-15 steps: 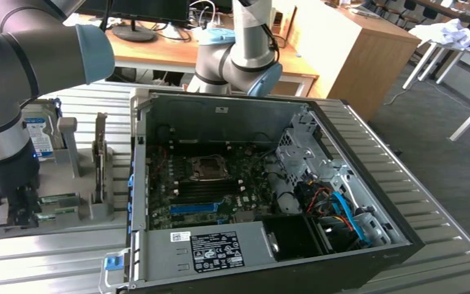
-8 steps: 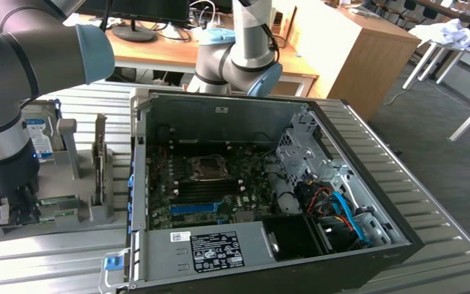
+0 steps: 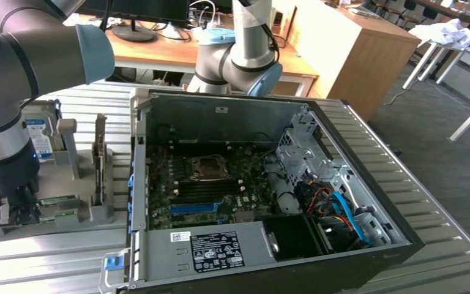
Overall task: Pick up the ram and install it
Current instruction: 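Pick up the ram and move it above insertion slot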
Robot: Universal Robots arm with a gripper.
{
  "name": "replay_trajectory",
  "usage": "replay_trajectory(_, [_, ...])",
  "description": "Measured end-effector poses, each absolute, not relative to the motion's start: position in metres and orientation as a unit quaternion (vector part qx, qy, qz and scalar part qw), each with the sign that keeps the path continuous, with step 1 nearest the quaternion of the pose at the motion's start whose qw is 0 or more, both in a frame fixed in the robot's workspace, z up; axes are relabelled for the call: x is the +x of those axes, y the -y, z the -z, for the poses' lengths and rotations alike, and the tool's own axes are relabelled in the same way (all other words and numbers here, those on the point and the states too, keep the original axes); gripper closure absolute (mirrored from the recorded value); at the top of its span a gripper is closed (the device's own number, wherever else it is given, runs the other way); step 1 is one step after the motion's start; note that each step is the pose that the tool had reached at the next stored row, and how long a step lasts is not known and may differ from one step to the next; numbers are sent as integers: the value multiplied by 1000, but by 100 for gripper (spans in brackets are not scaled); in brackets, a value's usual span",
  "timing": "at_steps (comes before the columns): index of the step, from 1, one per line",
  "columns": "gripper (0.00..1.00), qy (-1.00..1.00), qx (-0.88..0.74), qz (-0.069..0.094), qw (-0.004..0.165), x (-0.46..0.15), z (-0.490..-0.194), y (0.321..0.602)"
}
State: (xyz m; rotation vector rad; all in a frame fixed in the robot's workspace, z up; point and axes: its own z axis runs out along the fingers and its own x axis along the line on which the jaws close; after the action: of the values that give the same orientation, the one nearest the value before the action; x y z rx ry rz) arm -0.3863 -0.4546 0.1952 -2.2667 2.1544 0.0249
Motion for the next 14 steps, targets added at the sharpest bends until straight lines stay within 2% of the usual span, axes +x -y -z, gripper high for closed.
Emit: replay_trajectory(14, [87,-689,-725,-8,7,-386,-199,455])
